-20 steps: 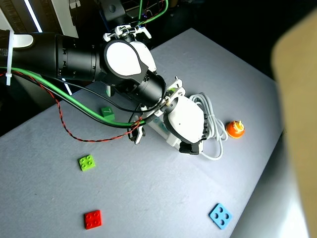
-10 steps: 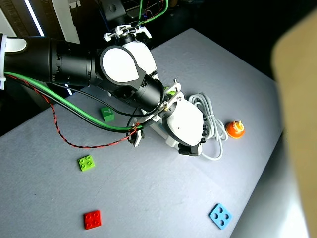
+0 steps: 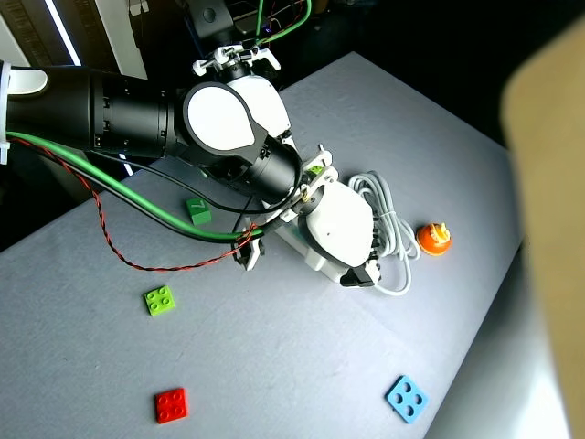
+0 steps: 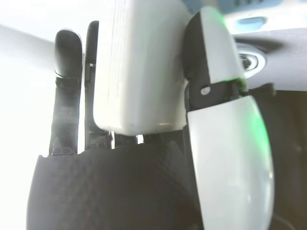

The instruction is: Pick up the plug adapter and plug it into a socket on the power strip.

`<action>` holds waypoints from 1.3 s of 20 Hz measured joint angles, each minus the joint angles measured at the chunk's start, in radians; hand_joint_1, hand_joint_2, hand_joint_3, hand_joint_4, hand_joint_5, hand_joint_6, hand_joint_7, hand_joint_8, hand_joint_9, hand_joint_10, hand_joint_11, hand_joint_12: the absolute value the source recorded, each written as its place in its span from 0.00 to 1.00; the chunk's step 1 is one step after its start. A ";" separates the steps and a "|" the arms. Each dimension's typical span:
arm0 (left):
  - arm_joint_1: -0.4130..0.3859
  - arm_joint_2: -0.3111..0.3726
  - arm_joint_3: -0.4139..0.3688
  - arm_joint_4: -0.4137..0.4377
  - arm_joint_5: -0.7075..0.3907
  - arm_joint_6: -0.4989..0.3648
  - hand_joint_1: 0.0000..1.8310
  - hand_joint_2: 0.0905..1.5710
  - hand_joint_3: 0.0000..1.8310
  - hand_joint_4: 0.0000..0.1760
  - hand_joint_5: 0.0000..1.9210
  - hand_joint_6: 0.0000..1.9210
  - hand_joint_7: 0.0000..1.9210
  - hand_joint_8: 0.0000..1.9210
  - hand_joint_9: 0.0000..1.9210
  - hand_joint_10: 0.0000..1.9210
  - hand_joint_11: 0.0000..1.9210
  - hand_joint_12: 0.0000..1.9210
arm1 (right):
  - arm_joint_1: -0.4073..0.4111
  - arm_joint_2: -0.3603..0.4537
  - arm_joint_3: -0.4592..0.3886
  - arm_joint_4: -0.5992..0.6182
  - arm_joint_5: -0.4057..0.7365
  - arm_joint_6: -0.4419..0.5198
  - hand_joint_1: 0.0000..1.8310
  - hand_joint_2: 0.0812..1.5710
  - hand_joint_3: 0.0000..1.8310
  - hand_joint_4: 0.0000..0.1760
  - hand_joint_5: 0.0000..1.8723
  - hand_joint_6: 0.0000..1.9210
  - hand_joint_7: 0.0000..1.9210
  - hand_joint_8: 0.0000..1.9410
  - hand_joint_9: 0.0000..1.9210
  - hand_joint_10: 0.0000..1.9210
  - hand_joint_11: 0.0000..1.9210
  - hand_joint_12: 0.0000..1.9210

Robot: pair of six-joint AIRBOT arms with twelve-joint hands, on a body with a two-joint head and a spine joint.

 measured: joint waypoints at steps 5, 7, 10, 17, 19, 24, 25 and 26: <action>0.000 0.002 -0.004 -0.002 0.000 0.000 0.06 0.75 0.00 0.00 0.04 0.00 0.06 0.00 0.06 0.00 0.00 0.22 | -0.001 0.006 -0.005 0.008 -0.004 -0.006 0.42 0.66 0.00 0.00 0.21 0.00 0.21 0.00 0.22 0.00 0.00 0.54; -0.002 0.005 -0.005 -0.001 -0.001 0.000 0.04 0.74 0.00 0.00 0.04 0.00 0.06 0.00 0.06 0.00 0.00 0.22 | -0.001 0.009 -0.008 0.009 -0.010 -0.009 0.36 0.66 0.00 0.00 0.17 0.00 0.18 0.00 0.18 0.00 0.00 0.48; -0.002 0.006 -0.005 -0.002 0.000 0.000 0.05 0.75 0.00 0.00 0.01 0.00 0.03 0.00 0.04 0.00 0.00 0.17 | 0.000 0.025 -0.026 0.010 -0.008 -0.015 0.30 0.65 0.00 0.00 0.13 0.00 0.14 0.00 0.13 0.00 0.00 0.37; -0.033 0.037 -0.006 -0.023 -0.003 0.035 0.05 0.75 0.00 0.00 0.02 0.00 0.04 0.00 0.04 0.00 0.00 0.18 | 0.059 0.122 -0.123 0.010 -0.002 -0.037 0.26 0.63 0.00 0.00 0.07 0.00 0.08 0.00 0.08 0.00 0.00 0.26; -0.057 0.050 -0.007 -0.032 -0.002 0.061 0.05 0.75 0.00 0.00 0.02 0.00 0.04 0.00 0.05 0.00 0.00 0.20 | 0.081 0.177 -0.176 0.011 -0.001 -0.045 0.24 0.62 0.00 0.00 0.06 0.00 0.07 0.00 0.06 0.00 0.00 0.25; -0.140 0.074 0.003 -0.032 -0.006 0.133 0.05 0.75 0.00 0.00 0.03 0.00 0.05 0.00 0.05 0.00 0.00 0.19 | 0.124 0.406 -0.389 0.011 -0.032 -0.099 0.23 0.61 0.00 0.00 0.06 0.00 0.06 0.00 0.05 0.00 0.00 0.22; -0.155 0.074 0.009 -0.036 -0.009 0.148 0.05 0.75 0.00 0.00 0.03 0.00 0.05 0.00 0.04 0.00 0.00 0.19 | 0.130 0.445 -0.420 0.018 -0.036 -0.097 0.23 0.61 0.00 0.00 0.05 0.00 0.06 0.00 0.05 0.00 0.00 0.22; -0.177 0.075 0.014 -0.036 -0.011 0.167 0.04 0.75 0.00 0.00 0.03 0.00 0.05 0.00 0.04 0.00 0.00 0.18 | 0.142 0.487 -0.449 0.019 -0.040 -0.093 0.21 0.63 0.00 0.00 0.04 0.00 0.05 0.00 0.05 0.00 0.00 0.19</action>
